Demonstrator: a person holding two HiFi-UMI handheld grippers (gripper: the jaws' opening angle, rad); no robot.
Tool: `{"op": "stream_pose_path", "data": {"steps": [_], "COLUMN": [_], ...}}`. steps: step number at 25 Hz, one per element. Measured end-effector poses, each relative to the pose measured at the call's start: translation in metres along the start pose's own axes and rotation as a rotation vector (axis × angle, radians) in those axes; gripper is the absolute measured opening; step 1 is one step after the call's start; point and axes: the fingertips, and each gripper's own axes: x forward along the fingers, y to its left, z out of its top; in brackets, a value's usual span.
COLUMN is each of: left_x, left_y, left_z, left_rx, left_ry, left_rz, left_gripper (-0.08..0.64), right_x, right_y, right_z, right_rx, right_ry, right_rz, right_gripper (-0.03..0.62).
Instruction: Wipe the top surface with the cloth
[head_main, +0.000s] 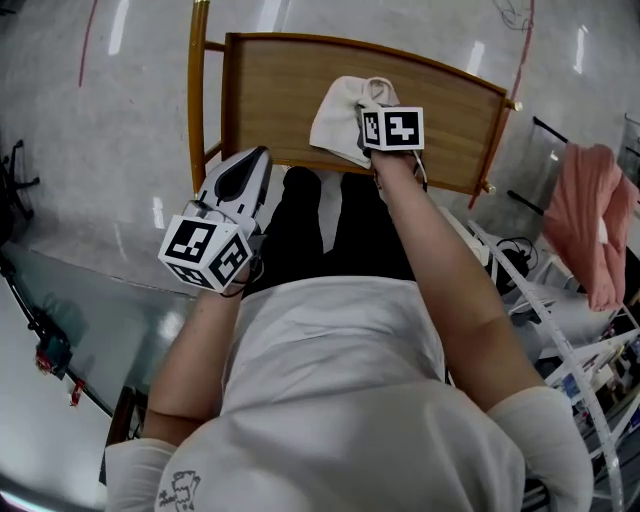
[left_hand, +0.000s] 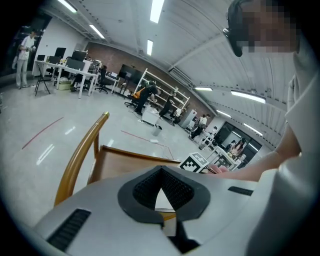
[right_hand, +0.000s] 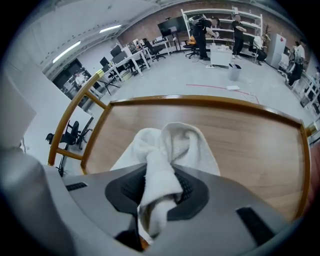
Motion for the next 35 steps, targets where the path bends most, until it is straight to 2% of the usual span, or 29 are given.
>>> {"op": "stream_pose_path", "data": {"steps": [6,10,13,21,27,31,35], "left_x": [-0.020,-0.023,-0.024,-0.036,-0.034,-0.045,-0.061], "left_y": [0.025,0.031,0.026,0.012,-0.016,-0.053,-0.095], "left_z": [-0.009,-0.003,0.008,0.037,0.080,0.094,0.099], "left_rx": [-0.035,-0.031,-0.009,0.063,0.167,0.213,0.234], "left_ry": [0.000,-0.006,-0.015,-0.012,-0.042,-0.074,-0.110], "left_rz": [0.018,-0.005,-0.033,-0.103,-0.212,-0.257,-0.296], "left_gripper": [0.008,0.008,0.008,0.008,0.008,0.008,0.008], "right_x": [0.010,0.004,-0.019,-0.116,-0.217,-0.280,-0.335], "right_y": [0.021,0.024,0.027,0.047,0.055,0.062,0.066], "right_z": [0.002,0.010,0.024,0.072,0.111,0.106,0.084], "right_rx": [-0.023,-0.015,-0.030,-0.141,-0.174,-0.197,-0.211], "right_ry": [0.000,-0.017,-0.076,-0.283,-0.472,-0.575,-0.668], "right_rz": [0.000,0.014,0.033,0.109,0.078,0.073,0.055], "right_gripper": [0.089,0.089,0.089,0.089,0.089,0.089,0.089]}}
